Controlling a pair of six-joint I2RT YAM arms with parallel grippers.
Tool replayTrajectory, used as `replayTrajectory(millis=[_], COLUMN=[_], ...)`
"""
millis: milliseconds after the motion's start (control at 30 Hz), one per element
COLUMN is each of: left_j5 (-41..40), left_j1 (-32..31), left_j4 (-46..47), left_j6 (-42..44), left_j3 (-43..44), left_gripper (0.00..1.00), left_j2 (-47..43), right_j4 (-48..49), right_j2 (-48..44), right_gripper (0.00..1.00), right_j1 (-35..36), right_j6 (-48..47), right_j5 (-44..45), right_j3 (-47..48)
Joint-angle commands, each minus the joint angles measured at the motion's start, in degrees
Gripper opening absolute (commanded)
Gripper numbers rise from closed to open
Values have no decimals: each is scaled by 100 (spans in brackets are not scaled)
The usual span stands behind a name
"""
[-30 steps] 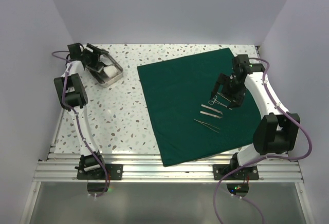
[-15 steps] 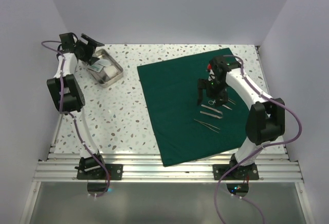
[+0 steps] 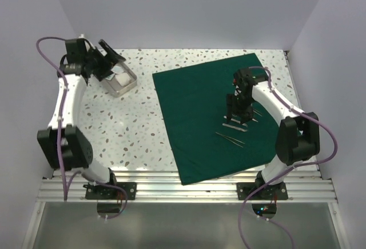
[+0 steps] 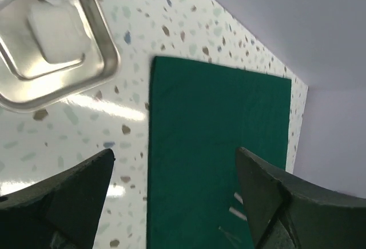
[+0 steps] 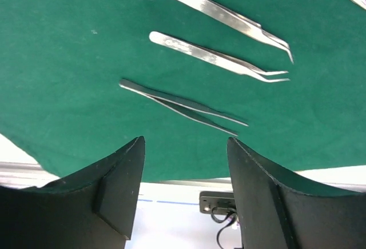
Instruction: Prepare the surgical pack
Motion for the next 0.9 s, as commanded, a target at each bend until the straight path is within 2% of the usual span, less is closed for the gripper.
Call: replayTrajectory(millis=[0,67,100,200,267,400,567,867], left_j5=[-281,-194,-150,17,193,439,641,720], left_j1=[-822,-1192,-1438,-1878,-2037,-2205,-2381,-2416], left_j4=[-105,218,325,545,633,660,669,519], left_j6=[472,245,173,15,6,-47,-240,-188], left_j3=[-1455,-2196,-2852,-3813,-4254,-4694,-5047,-5065], left_gripper=[90,88,87,86,85,83,80,80], left_j2=[-1532,-2106,-2597,-3345,-3654,-4349,-4754,-4878], right_j4=[287,297,288,620,823,1139,1105,1035], right_j2=[-177,-29,42,78,130,341,666,834], right_gripper=[62,59,56,45,41,43,47,50], right_j1=[0,9,9,18,26,96,334,668], right_j6=[-49,-382,-480,-797,-876,-894,-938,-982], right_j5=[-385,-808,-878,-1046,-1028,-1160,-1003,-695], right_j3=[-34,-86,-104,-384,-595,-798,-597,-658])
